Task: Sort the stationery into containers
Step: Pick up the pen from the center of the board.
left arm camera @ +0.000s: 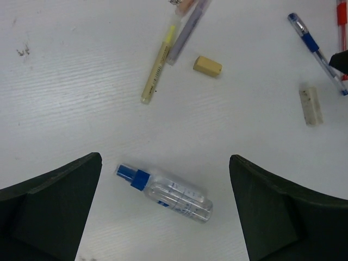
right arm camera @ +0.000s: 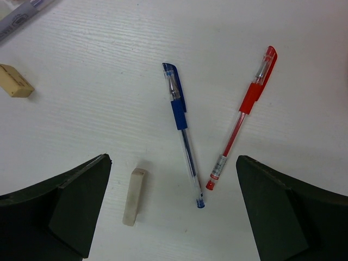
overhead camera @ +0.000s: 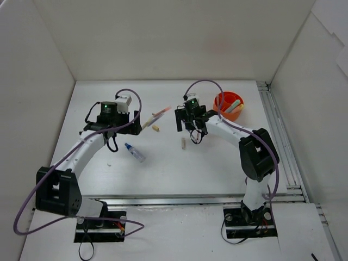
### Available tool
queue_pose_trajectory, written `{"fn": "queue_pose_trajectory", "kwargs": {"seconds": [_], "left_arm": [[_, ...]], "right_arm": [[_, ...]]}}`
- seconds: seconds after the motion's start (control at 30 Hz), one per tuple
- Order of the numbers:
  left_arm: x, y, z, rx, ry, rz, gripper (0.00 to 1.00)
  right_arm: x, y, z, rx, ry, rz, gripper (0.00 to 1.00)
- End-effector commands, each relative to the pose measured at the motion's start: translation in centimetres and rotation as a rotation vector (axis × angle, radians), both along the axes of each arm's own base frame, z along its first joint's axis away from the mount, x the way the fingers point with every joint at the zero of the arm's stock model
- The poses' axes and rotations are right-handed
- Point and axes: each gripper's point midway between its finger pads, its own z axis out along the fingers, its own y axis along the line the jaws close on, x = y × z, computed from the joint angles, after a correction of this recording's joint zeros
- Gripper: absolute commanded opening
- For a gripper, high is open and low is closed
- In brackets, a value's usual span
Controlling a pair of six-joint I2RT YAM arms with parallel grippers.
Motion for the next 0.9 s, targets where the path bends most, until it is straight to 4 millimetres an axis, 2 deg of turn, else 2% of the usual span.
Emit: {"fn": "queue_pose_trajectory", "kwargs": {"seconds": [0.0, 0.07, 0.1, 0.17, 0.2, 0.4, 0.53, 0.67, 0.7, 0.87], "left_arm": [[3.0, -0.8, 1.0, 0.056, -0.081, -0.194, 0.99], [3.7, -0.7, 0.2, 0.105, -0.074, -0.276, 0.99], [5.0, -0.9, 0.0, 0.117, -0.068, -0.292, 0.99], [5.5, -0.8, -1.0, 0.14, -0.017, -0.306, 0.99], [6.7, -0.7, -1.5, 0.155, 0.001, -0.301, 0.99], [8.4, -0.1, -4.8, 0.226, 0.107, -0.323, 0.93], [8.0, -0.2, -7.0, 0.288, 0.159, -0.372, 0.9], [8.7, -0.4, -7.4, 0.291, 0.166, -0.385, 0.84], [8.6, -0.9, -8.0, 0.294, 0.182, -0.4, 0.8], [9.3, -1.5, -9.3, 0.302, 0.202, -0.422, 0.76]], "right_arm": [[0.1, 0.5, 4.0, 0.06, -0.068, 0.004, 0.98], [-0.4, 0.0, 4.8, 0.061, -0.083, 0.006, 0.98], [-0.5, -0.2, 5.1, 0.06, -0.091, 0.003, 0.98], [-1.1, -0.7, 5.9, 0.058, -0.107, 0.003, 0.98], [-1.3, -1.0, 6.2, 0.056, -0.113, -0.001, 0.98], [-2.4, -2.7, 7.7, 0.049, -0.154, -0.022, 0.98], [-2.7, -3.6, 8.0, 0.046, -0.161, -0.031, 0.98], [-3.0, -4.0, 7.8, 0.039, -0.159, -0.034, 0.98], [-3.1, -3.9, 7.7, 0.039, -0.156, -0.032, 0.98], [-3.3, -4.7, 7.6, 0.032, -0.154, -0.046, 0.98]]}}
